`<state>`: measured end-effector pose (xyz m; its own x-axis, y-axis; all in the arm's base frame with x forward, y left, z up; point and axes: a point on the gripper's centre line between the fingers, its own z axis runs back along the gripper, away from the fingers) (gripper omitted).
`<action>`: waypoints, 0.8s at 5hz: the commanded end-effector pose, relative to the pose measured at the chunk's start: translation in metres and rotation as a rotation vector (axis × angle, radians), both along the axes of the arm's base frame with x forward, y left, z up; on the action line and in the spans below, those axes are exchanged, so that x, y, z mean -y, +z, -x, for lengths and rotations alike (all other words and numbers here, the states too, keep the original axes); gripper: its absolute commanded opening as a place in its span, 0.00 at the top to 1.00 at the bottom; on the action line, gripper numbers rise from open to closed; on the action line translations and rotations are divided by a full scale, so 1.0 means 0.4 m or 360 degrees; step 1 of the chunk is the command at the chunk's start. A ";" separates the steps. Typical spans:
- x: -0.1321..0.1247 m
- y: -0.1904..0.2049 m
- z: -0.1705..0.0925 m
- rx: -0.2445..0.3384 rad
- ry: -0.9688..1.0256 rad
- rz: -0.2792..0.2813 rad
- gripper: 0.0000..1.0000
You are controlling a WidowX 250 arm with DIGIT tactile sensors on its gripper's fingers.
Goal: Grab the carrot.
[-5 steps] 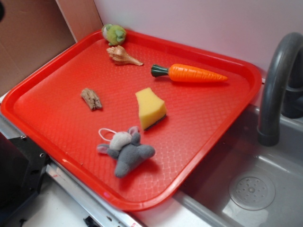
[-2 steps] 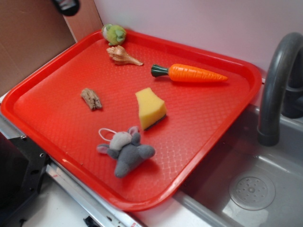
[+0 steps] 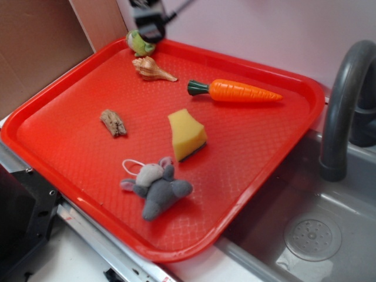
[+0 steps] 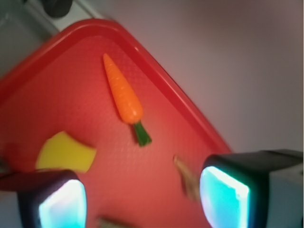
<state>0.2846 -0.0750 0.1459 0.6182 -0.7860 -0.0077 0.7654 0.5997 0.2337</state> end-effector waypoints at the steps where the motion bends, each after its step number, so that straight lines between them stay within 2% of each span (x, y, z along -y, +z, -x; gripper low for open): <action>1: 0.041 -0.122 -0.047 -0.0057 -0.0188 -0.0098 0.00; 2: 0.022 -0.165 -0.080 -0.0104 -0.0101 -0.0074 0.00; 3: 0.017 -0.193 -0.100 -0.0137 -0.0076 -0.0088 0.00; 4: 0.019 -0.211 -0.122 -0.0181 -0.0069 -0.0039 0.00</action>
